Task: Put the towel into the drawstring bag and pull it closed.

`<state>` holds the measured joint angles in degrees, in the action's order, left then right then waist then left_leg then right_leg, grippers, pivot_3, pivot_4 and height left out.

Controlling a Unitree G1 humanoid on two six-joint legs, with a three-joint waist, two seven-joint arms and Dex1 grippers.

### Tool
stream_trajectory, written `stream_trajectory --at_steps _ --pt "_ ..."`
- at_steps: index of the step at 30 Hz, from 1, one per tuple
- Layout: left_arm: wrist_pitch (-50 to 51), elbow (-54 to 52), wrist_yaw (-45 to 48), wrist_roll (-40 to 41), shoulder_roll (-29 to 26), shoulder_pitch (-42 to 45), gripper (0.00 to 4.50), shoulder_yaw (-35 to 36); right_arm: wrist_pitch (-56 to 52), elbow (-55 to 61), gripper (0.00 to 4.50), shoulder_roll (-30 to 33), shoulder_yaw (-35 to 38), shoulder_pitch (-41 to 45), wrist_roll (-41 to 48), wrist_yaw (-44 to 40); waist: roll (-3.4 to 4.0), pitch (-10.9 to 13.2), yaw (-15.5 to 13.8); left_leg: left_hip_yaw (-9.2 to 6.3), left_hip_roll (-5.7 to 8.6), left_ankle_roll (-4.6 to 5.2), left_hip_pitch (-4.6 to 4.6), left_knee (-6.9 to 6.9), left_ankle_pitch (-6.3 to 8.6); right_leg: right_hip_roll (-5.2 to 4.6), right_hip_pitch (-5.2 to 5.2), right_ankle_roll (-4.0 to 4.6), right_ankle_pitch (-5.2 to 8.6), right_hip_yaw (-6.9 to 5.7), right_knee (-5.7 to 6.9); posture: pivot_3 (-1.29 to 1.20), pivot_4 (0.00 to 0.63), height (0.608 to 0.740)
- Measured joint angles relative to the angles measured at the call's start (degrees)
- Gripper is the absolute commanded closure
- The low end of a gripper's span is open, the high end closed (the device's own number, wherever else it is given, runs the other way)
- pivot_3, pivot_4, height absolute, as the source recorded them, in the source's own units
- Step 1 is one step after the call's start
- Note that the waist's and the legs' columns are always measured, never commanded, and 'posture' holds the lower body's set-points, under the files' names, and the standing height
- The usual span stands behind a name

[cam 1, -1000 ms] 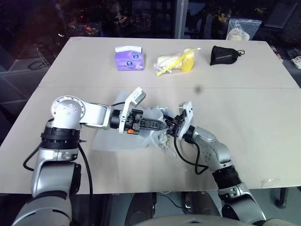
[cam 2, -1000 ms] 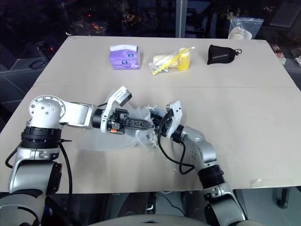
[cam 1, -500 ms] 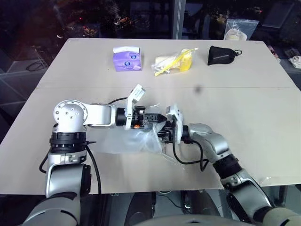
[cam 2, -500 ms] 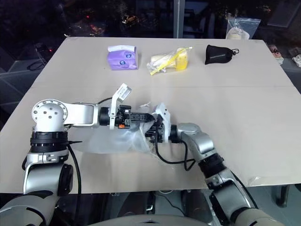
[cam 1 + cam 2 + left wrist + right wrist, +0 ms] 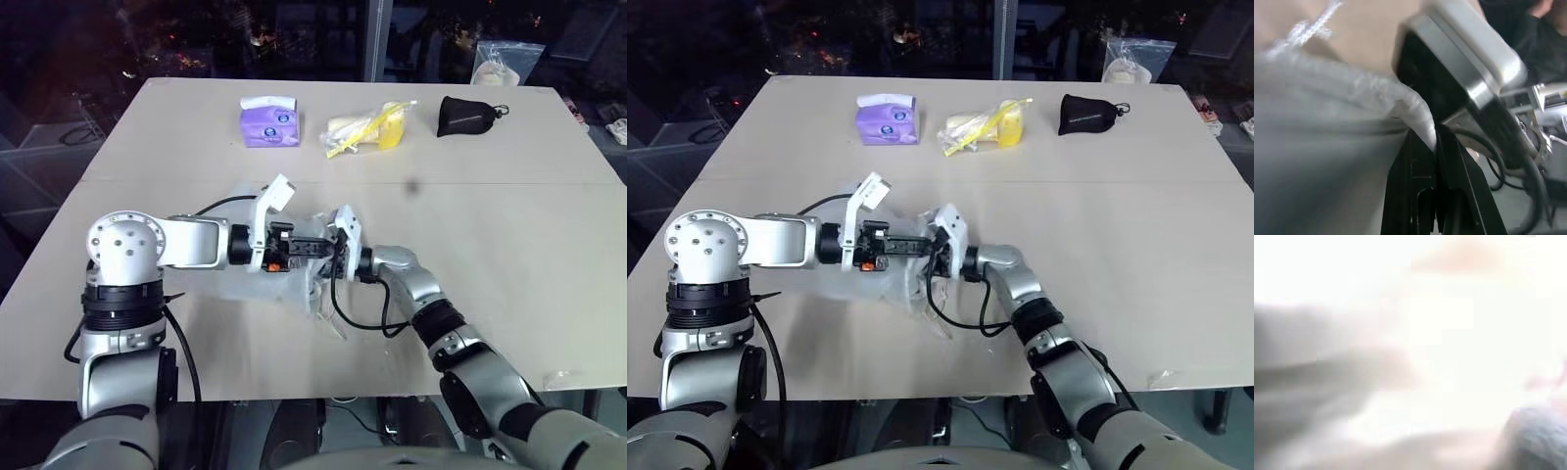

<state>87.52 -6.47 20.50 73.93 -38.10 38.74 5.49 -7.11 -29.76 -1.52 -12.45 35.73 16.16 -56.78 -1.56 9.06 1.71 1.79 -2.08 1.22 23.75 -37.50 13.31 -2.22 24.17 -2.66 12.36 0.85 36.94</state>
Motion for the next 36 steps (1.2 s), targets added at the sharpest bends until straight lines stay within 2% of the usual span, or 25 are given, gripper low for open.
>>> stream_trajectory --at_steps 2,4,10,13,14,15,20,24,26,29,35,36 --pt "-4.9 -1.3 5.9 -4.6 -2.7 0.0 4.5 -2.4 -3.0 7.1 1.64 3.7 0.1 -3.4 0.3 0.0 0.02 0.0 0.0 0.03 0.03 -0.02 0.01 0.13 -0.01 0.0 0.03 0.01 0.01 0.01 -0.08 0.0 0.15 0.74" --pt "-12.6 -1.4 14.2 -11.0 -5.3 -0.2 4.5 -5.4 -8.3 17.3 1.64 8.7 0.4 -7.4 1.3 0.4 0.05 0.0 -0.1 0.05 0.03 -0.02 0.0 0.21 -0.02 0.01 0.06 0.03 0.02 0.01 -0.13 0.0 0.15 0.74" --pt "-33.7 3.7 32.7 -28.2 -6.6 2.5 4.5 -14.1 -20.0 41.7 1.64 17.8 2.2 -10.1 1.7 7.9 0.07 0.0 -0.2 0.26 0.03 0.21 0.01 0.21 0.1 0.28 0.15 0.23 0.15 0.1 -0.11 0.0 0.15 0.74" --pt "-42.9 6.8 40.7 -36.0 -8.4 3.7 4.5 -18.3 -21.9 45.3 1.64 20.1 2.2 -10.9 -0.9 12.2 0.06 0.0 -0.4 0.58 0.01 0.22 0.02 0.2 0.1 0.33 0.16 0.24 0.17 0.11 -0.13 0.0 0.15 0.74" --pt "-49.8 9.1 45.5 -41.4 -9.3 4.7 4.5 -20.7 -22.3 45.6 1.64 21.9 2.0 -11.9 -3.6 14.7 0.06 0.0 -0.8 0.69 0.01 0.23 0.04 0.19 0.1 0.32 0.18 0.33 0.23 0.16 -0.14 0.0 0.15 0.74" --pt "-50.5 9.4 45.9 -41.9 -9.4 4.8 4.5 -20.9 -22.3 45.5 1.64 22.1 2.0 -12.1 -4.0 14.9 0.06 0.0 -0.8 0.69 0.01 0.23 0.05 0.18 0.1 0.32 0.18 0.33 0.23 0.16 -0.14 0.0 0.15 0.74" --pt "-66.5 18.0 56.1 -52.8 -9.3 12.8 4.5 -24.1 -22.7 44.8 1.64 21.6 1.9 -14.5 -6.6 19.3 0.0 0.1 -1.2 0.84 0.02 0.28 0.23 0.07 0.12 0.34 0.3 0.2 0.16 0.28 -0.16 0.0 0.15 0.74" --pt "-86.4 32.5 61.5 -63.1 -6.9 20.2 4.5 -26.3 -22.9 44.7 1.64 21.4 2.1 -14.3 -6.6 20.6 0.0 0.1 -1.2 0.87 0.01 0.32 0.21 0.05 0.13 0.37 0.3 0.14 0.13 0.31 -0.17 0.0 0.15 0.74" --pt "-88.6 37.7 63.8 -63.9 -5.3 22.4 4.5 -26.1 -22.8 44.0 1.64 20.9 2.2 -14.0 -6.5 21.0 0.0 0.1 -1.1 0.87 0.0 0.32 0.23 0.05 0.14 0.39 0.31 0.09 0.12 0.31 -0.17 0.0 0.15 0.74" --pt "-89.1 41.9 65.7 -64.8 -3.0 24.0 4.5 -25.9 -22.4 38.8 1.64 16.8 1.9 -10.8 -5.9 21.2 -0.02 0.1 -0.7 0.89 -0.06 0.33 0.24 0.05 0.14 0.46 0.38 0.07 0.11 0.37 -0.12 0.0 0.15 0.74" --pt "-86.7 42.6 65.3 -65.4 -0.5 22.7 4.5 -24.2 -17.6 17.6 1.64 6.4 0.6 -3.8 -6.5 22.4 -0.03 0.1 -0.5 0.86 -0.14 0.33 0.26 0.08 0.14 0.54 0.44 0.07 0.1 0.35 -0.08 0.0 0.15 0.74" --pt "-85.8 42.0 65.2 -65.4 -0.6 21.9 4.5 -23.8 -17.0 15.4 1.87 5.8 0.5 -3.4 -6.7 22.6 -0.03 0.1 -0.5 0.87 -0.14 0.33 0.28 0.08 0.14 0.53 0.45 0.07 0.1 0.36 -0.09 0.0 0.15 0.74"
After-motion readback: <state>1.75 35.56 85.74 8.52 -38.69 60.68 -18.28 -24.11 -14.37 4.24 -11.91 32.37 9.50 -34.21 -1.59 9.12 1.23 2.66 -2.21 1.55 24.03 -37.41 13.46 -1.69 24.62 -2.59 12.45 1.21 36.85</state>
